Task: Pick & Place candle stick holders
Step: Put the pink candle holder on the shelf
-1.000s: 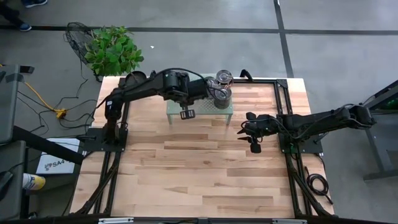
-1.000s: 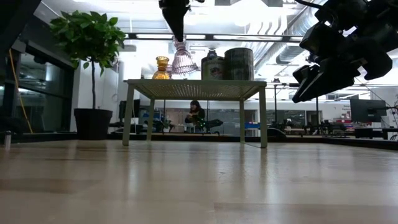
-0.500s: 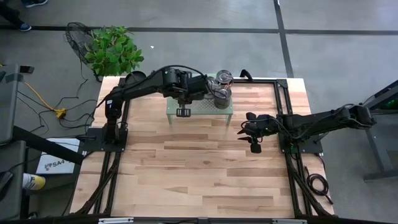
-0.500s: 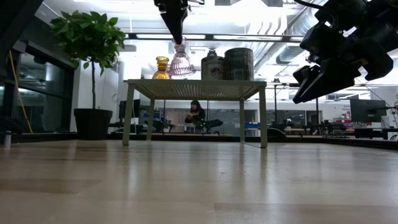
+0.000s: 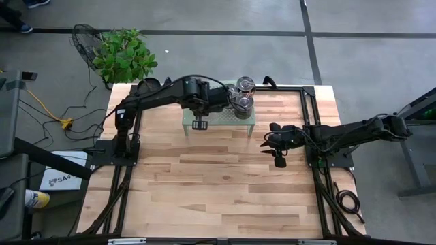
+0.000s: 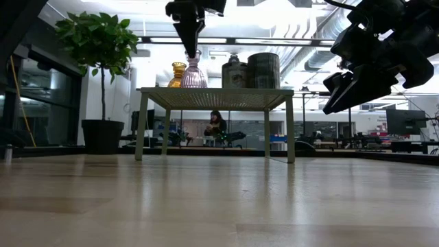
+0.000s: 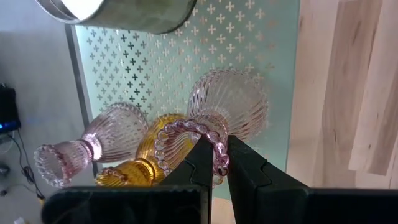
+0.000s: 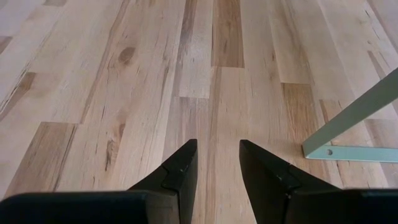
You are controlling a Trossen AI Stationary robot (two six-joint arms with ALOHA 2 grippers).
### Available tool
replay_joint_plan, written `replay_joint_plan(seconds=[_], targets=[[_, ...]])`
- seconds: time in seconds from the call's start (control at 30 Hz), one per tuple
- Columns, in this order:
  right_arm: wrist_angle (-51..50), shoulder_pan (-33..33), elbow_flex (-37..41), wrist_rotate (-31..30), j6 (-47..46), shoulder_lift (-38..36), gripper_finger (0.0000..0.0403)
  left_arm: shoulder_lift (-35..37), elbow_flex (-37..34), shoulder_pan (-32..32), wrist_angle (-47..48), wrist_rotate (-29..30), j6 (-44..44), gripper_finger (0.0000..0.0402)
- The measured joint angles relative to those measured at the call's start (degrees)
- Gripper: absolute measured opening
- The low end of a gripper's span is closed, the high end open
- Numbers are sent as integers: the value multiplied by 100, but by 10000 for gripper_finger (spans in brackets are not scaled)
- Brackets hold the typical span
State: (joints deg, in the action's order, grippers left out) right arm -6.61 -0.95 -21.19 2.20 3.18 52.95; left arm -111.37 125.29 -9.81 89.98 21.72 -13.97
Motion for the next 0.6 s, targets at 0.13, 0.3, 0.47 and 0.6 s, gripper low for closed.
replay_joint_plan(seconds=[0.13, 0.3, 0.47, 0.6], targets=[[1, -1, 0, 1, 0, 0, 114, -2, -65, -72, 3, 9, 149, 18], [0, 0, 0, 1, -20, 0, 114, -2, -65, -115, 2, 32, 271, 18], [0, -2, 0, -2, -20, 0, 114, -2, -65, -123, 2, -30, 534, 18], [0, -2, 0, -2, -20, 0, 114, -2, -65, -164, 2, -162, 673, 18]])
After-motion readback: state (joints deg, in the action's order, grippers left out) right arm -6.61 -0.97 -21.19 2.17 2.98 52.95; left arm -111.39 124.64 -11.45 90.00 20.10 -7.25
